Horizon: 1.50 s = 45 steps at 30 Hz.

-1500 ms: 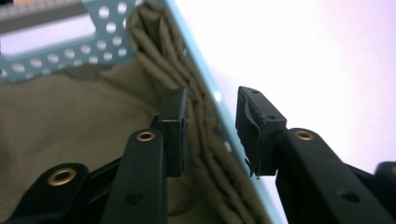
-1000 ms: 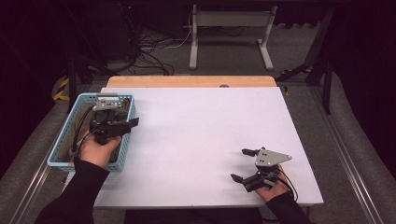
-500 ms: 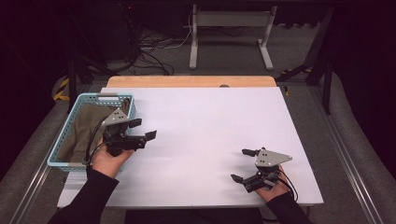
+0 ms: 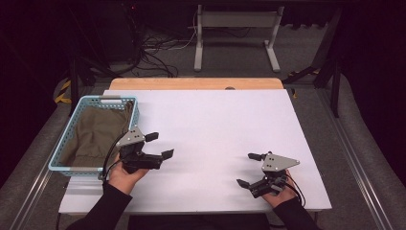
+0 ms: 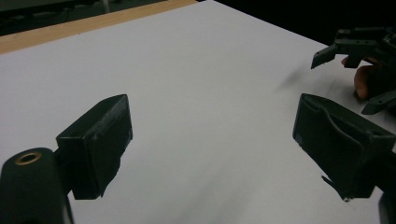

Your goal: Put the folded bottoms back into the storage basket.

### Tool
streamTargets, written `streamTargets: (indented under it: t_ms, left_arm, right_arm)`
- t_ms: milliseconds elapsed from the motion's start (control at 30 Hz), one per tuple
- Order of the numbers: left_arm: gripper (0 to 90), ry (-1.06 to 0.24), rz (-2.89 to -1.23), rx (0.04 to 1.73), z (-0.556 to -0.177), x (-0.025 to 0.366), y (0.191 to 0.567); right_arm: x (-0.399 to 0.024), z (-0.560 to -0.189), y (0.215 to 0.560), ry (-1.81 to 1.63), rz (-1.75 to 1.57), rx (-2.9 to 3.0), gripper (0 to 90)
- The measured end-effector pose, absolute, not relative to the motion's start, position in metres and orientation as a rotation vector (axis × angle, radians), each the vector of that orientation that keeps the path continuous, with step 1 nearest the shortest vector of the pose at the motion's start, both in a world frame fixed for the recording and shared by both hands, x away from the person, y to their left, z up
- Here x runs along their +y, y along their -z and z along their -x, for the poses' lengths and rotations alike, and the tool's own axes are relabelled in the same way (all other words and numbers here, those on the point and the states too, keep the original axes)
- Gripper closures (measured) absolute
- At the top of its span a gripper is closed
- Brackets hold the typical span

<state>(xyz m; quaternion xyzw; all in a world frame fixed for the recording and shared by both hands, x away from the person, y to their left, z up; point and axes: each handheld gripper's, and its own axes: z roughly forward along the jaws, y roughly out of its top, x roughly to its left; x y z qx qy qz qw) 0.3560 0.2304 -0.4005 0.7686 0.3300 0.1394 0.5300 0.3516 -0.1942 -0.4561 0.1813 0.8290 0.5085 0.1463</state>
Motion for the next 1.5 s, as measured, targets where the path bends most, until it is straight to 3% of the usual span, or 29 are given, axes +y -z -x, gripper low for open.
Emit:
streamTargets:
  t_ms: [900,1500]
  left_arm:
    - [11.9,-0.316,-1.853,0.732,-0.347,0.217,0.462]
    - [8.5,-0.348,-1.866,0.720,-0.347,0.217,0.464]
  right_arm:
    - [-0.194,-0.351,0.456,-1.463,-0.517,2.388,2.1]
    - [-0.193,-0.350,0.457,-1.455,-0.512,2.390,2.1]
